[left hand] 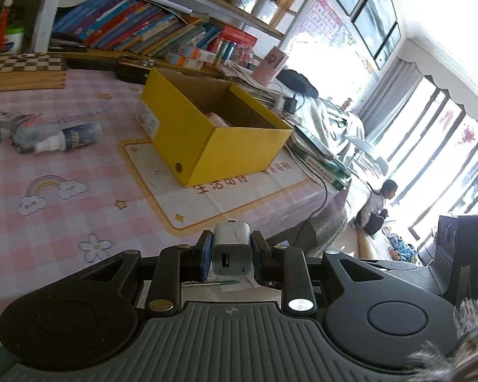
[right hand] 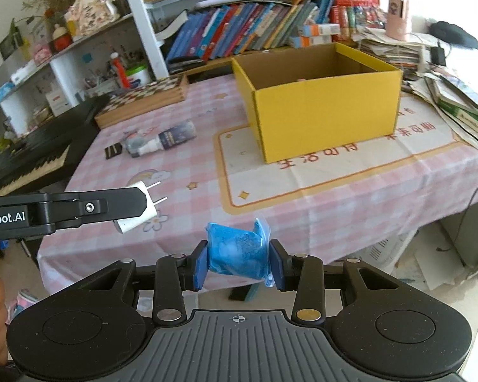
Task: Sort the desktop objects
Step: 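Carry the plug with the left tool while the right tool carries the blue packet toward the yellow box, then open both tools to drop the plug and blue packet into the yellow box, then withdraw both tools from the box and move toward the toy car and spray bottle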
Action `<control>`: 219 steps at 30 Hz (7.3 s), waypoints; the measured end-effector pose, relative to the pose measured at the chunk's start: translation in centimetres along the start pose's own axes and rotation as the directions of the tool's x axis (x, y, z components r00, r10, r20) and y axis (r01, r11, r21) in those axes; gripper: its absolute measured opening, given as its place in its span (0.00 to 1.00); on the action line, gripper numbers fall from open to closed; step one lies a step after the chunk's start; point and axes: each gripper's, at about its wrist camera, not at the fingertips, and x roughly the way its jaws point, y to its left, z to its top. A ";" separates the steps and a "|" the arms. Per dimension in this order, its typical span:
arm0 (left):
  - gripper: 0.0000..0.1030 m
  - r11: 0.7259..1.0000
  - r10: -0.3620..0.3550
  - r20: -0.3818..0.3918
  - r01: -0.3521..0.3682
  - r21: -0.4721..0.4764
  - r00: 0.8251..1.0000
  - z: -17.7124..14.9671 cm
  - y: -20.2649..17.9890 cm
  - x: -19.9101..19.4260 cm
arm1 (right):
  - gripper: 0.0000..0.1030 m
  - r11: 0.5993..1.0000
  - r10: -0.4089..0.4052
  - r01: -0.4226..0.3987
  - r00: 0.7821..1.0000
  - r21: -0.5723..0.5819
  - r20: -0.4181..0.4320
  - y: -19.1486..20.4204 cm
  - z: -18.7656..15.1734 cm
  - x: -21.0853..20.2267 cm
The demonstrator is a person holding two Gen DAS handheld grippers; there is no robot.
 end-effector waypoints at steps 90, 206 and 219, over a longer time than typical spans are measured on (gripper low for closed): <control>0.23 0.913 0.390 -0.147 -0.360 0.192 0.909 21.1 -0.2 30.4 | 0.38 0.765 0.041 -0.172 0.975 -0.620 -0.220 -11.4 25.0 23.7; 1.00 0.879 0.475 0.106 -0.468 -0.087 0.873 -1.5 6.8 -4.8 | 0.99 0.969 0.001 -0.002 1.000 -0.246 -0.007 7.6 1.9 6.4; 1.00 0.874 0.483 0.114 -0.468 -0.131 0.868 -1.0 8.3 -5.4 | 0.99 0.948 0.037 -0.031 0.999 -0.318 0.013 10.1 3.0 6.9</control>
